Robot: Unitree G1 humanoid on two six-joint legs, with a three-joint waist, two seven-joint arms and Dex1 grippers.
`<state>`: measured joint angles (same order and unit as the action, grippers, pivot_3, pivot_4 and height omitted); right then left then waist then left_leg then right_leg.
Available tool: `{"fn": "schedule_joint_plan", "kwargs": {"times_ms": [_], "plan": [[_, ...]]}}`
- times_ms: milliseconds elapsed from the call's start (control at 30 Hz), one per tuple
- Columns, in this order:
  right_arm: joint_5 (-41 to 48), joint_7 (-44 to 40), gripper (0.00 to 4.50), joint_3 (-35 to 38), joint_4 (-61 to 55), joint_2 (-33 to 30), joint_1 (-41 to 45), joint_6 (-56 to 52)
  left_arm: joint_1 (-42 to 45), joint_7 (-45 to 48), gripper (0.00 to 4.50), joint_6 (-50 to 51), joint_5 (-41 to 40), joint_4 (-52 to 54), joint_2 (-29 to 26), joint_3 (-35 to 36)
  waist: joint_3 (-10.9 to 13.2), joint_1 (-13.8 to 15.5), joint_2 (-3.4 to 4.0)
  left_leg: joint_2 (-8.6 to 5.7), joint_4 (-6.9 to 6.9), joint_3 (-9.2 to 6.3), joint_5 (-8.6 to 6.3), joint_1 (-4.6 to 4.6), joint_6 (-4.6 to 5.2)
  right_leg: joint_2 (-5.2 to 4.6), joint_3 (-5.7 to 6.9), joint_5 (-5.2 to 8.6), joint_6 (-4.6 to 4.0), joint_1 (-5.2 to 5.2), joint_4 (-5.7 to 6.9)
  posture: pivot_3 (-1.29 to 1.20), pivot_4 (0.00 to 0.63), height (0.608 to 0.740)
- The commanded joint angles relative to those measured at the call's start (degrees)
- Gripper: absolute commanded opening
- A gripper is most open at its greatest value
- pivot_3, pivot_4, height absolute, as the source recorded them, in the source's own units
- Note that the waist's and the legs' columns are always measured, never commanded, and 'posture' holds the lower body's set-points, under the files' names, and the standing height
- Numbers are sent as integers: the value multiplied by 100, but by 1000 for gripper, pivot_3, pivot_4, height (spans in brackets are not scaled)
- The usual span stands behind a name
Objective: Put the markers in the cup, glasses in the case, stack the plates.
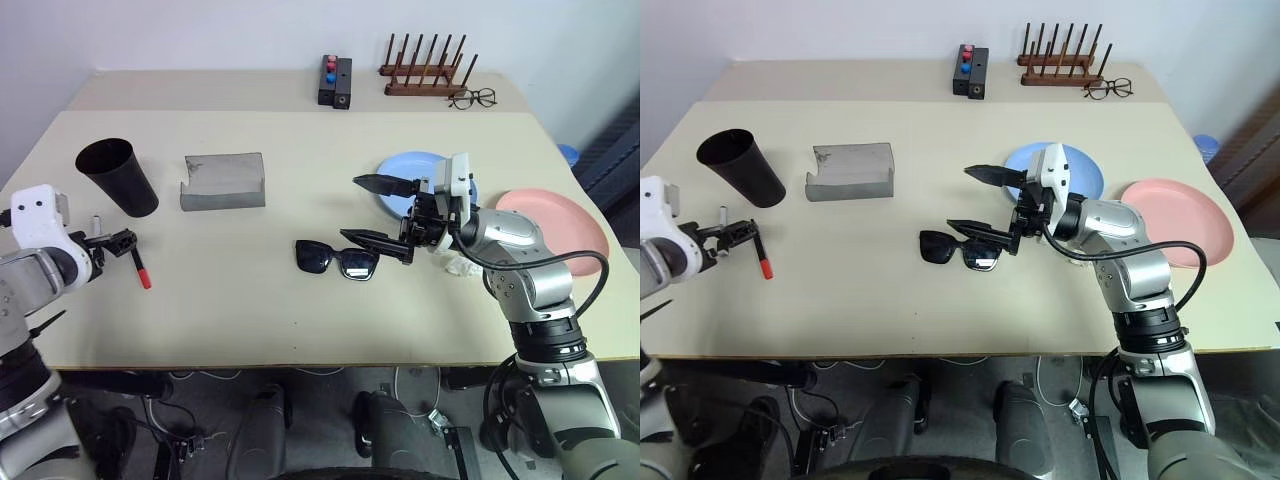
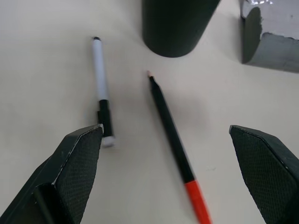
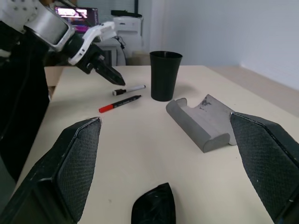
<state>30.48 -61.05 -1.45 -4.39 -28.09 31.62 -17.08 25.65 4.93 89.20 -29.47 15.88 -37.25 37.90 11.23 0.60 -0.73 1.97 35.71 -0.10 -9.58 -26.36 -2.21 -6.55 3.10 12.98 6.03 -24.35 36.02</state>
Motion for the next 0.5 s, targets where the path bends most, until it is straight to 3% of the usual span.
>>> {"fn": "schedule_joint_plan", "kwargs": {"times_ms": [33, 500], "plan": [[81, 109, 4473, 146, -355, 0, -145, 31, -49, -96, 4500, -43, 268, 162, 58, 119, 0, -11, -1, 0, -2, 0, 0, 0, 0, 0, 0, -1, 4, 0, 0, 0, 150, 740], [385, -27, 4473, 164, -748, -206, -344, -354, 338, -212, 4500, 314, 844, 242, 757, 193, 0, 8, -4, -1, 4, -5, 1, 0, -2, 1, 0, 3, -4, 3, 2, 0, 150, 740]]}}
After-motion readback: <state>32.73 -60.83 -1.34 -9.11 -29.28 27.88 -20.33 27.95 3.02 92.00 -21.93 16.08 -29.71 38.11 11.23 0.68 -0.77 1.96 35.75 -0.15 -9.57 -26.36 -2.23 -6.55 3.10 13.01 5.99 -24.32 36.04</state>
